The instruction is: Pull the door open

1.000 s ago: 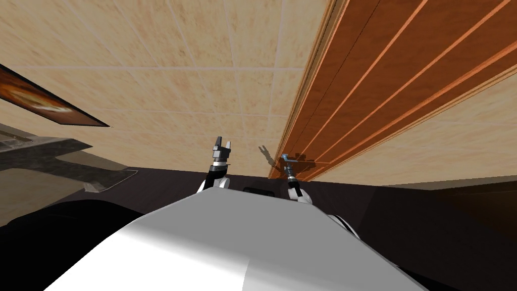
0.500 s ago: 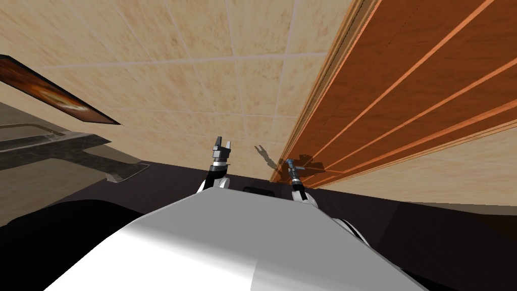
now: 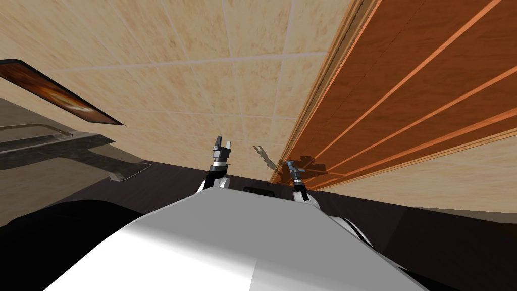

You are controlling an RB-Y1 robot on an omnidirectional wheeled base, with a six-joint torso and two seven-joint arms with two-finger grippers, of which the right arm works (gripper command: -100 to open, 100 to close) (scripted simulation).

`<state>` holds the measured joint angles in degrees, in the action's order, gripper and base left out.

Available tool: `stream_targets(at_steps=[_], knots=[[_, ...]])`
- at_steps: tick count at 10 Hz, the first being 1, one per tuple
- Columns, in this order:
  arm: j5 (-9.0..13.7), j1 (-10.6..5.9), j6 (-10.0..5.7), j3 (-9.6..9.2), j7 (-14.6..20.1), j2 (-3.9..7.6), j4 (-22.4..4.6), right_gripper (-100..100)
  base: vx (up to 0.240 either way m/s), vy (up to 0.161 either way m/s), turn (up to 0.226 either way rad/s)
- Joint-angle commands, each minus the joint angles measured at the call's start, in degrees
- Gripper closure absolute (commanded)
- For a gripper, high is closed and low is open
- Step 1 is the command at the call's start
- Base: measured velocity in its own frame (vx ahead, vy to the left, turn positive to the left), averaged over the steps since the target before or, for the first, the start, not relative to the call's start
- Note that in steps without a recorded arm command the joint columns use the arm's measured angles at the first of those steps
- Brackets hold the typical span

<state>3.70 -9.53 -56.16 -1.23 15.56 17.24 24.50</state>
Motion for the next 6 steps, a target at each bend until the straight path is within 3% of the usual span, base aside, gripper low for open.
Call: stream_targets(at_steps=[1, 6], knots=[[0.0, -0.05, -0.14, 0.0, 0.0, -0.02, -0.1, 100, 0.0, 0.0, 0.0], [0.0, -0.05, -0.14, 0.0, 0.0, -0.02, -0.1, 100, 0.0, 0.0, 0.0]])
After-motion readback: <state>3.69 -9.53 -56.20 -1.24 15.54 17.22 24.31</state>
